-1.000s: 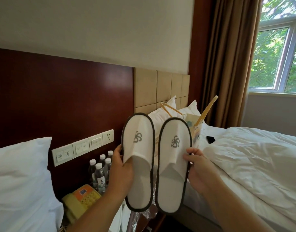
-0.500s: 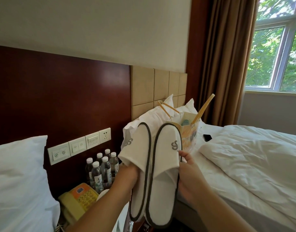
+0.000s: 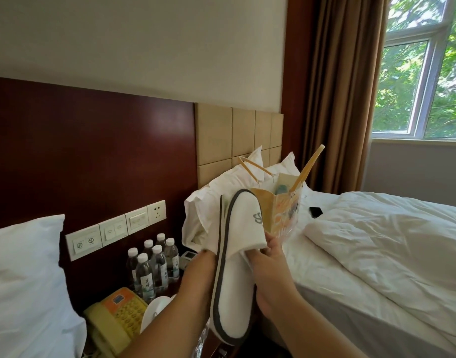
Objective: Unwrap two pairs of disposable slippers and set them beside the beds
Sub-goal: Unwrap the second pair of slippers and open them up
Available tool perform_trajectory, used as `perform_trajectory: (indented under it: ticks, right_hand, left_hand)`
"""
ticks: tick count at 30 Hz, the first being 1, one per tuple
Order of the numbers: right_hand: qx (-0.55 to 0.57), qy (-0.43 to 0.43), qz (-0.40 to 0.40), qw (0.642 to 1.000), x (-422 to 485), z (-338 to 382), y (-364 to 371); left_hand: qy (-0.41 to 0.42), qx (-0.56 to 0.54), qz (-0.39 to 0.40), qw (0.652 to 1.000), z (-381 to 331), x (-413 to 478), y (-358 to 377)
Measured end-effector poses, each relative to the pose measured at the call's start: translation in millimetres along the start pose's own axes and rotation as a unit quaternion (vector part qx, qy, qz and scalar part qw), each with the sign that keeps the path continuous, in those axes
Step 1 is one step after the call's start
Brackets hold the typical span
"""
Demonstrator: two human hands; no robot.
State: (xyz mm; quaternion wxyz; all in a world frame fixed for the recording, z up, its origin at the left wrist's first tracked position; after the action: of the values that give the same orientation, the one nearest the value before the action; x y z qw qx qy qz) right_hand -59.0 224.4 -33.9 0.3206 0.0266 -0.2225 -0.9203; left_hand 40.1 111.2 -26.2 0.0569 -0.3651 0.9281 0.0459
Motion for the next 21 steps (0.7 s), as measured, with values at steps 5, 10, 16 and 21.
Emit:
perform_trajectory:
  ticks: [5, 10, 16, 21]
  right_hand:
    - [0.003, -0.032, -0.031, 0.999, 1, 10, -9]
    - [-0.014, -0.05, -0.039, 0.998, 2, 24, -16]
    - [-0.109, -0.086, -0.046, 0.989, -2, 56, -30]
    - [-0.203, -0.025, -0.017, 0.979, -8, 68, -57]
  left_hand:
    - [0.104, -0.182, 0.209, 0.955, -10, -13, 28]
    - [0.219, 0.064, 0.106, 0.968, -31, -12, 22]
    - [0.323, 0.11, 0.03, 0.939, -65, -12, 21]
    - [0.403, 0.302, 0.01, 0.864, -88, -9, 36]
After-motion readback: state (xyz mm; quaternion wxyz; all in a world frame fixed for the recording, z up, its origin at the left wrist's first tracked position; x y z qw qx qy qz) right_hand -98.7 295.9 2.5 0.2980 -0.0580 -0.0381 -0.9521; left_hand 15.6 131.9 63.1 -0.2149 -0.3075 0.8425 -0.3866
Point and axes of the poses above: each hand's wrist, its own x-axis towards the middle knuckle, its own y-axis out of the palm, z = x × y, the point moved 7 cm from there along x, towards the middle knuckle, and after that the axes turned 5 degrees about z, right-handed, at the moved point
